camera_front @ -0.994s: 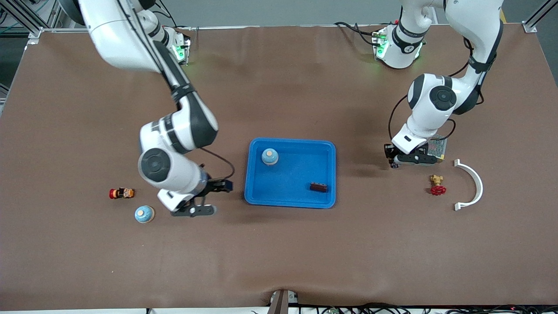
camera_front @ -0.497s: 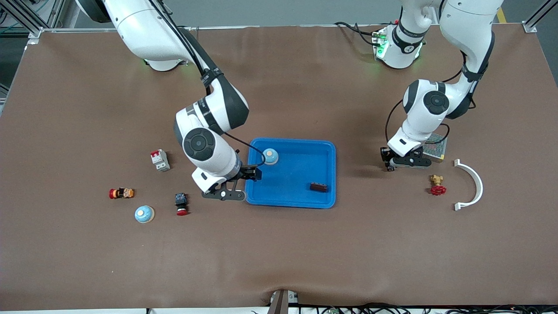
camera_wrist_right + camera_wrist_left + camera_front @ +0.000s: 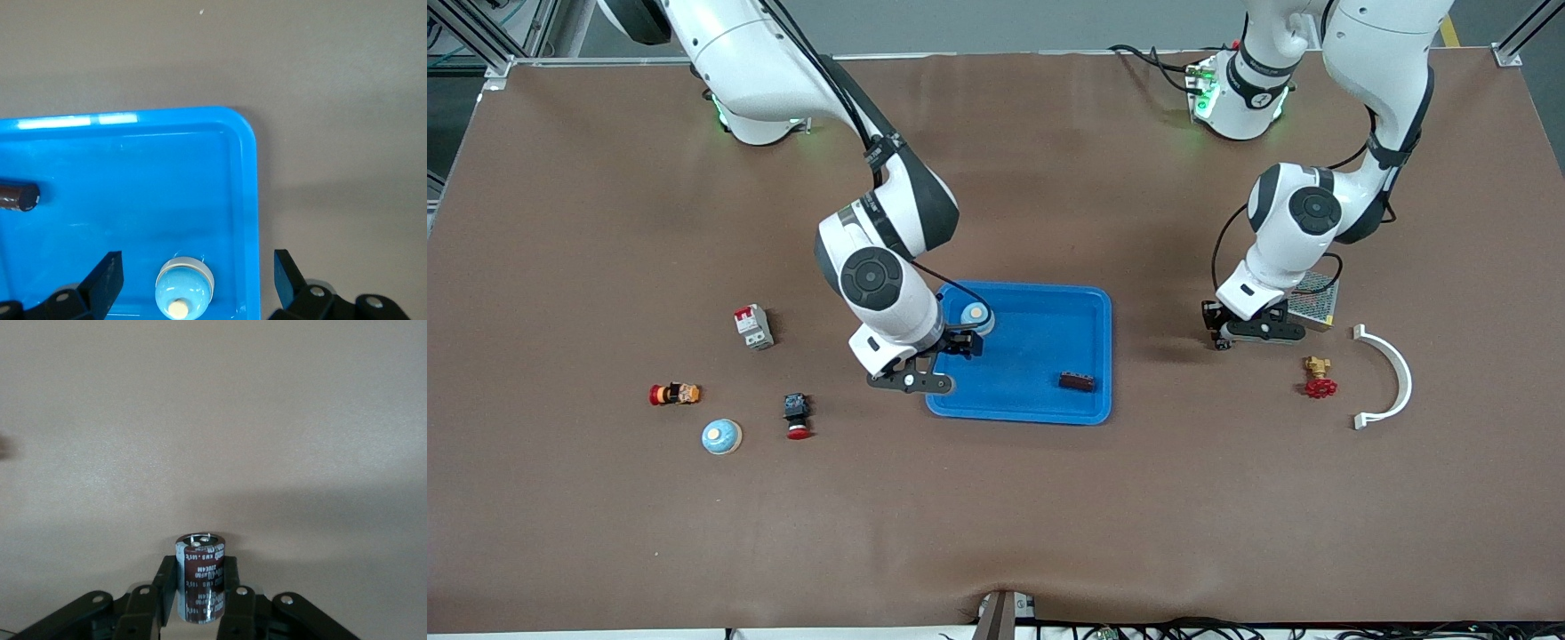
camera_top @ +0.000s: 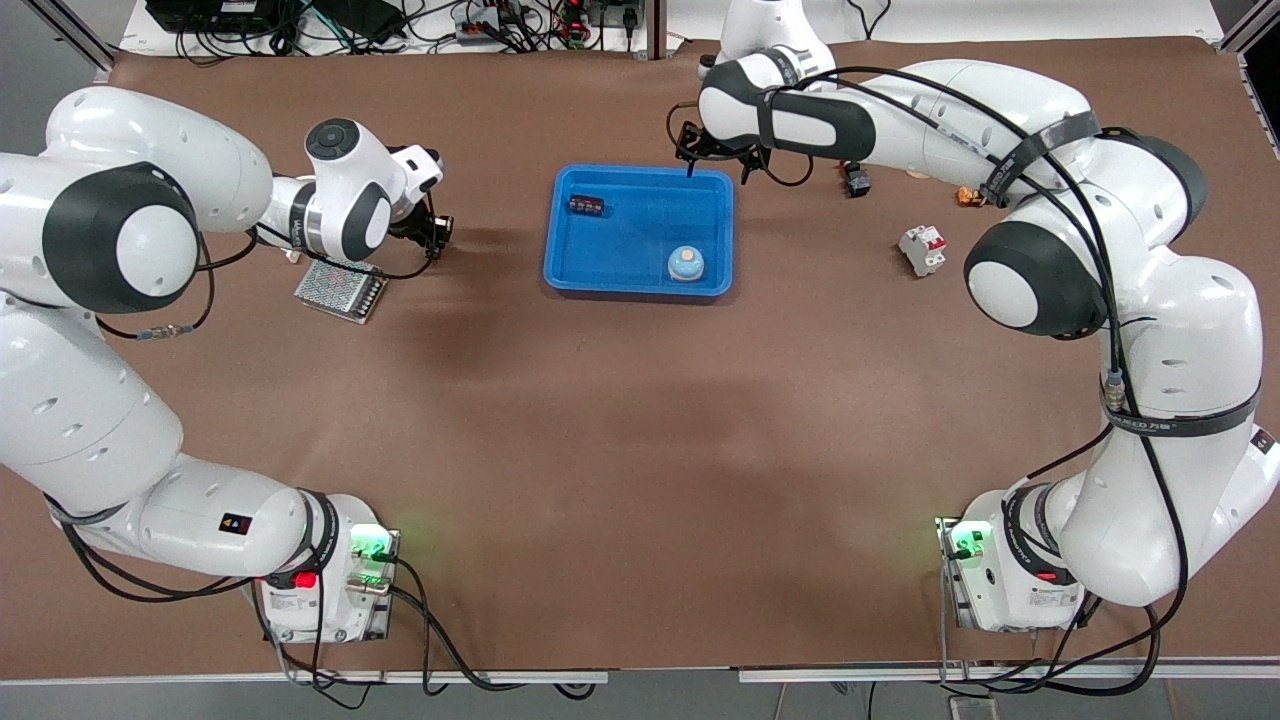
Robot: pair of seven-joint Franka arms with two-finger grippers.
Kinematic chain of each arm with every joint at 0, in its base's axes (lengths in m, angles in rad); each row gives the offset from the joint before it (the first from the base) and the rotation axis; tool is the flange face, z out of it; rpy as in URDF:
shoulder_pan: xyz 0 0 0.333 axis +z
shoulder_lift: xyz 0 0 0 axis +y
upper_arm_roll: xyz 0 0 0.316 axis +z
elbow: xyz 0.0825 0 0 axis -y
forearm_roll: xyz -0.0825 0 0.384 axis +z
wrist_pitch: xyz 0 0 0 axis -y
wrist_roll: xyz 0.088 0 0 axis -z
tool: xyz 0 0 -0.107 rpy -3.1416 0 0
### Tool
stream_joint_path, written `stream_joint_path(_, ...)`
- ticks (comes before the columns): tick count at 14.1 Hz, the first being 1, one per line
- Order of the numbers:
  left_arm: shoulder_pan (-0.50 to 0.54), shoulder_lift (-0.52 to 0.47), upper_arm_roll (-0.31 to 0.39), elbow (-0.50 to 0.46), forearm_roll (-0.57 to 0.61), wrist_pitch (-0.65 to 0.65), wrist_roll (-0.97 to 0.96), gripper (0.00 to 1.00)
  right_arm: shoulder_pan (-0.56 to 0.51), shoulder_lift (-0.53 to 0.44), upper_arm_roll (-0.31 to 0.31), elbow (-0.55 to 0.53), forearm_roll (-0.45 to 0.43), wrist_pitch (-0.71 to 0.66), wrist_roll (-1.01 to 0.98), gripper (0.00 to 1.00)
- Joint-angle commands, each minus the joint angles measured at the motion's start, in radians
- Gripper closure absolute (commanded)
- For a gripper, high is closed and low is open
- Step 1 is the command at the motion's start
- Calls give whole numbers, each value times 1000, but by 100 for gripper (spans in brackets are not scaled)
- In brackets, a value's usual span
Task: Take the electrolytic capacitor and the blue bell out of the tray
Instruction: 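Grasp the second bell with the right gripper while the left gripper places capacitor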
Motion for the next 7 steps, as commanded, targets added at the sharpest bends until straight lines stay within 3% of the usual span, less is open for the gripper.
stream_joint_path(1,-3,12,1,10,22,17,-9,100,26,-6,-11,-41,-1,35,21,0)
stream_joint_path(7,-5,18,1,11,22,17,-12,100,69,-6,-9,-109,0,83,21,0)
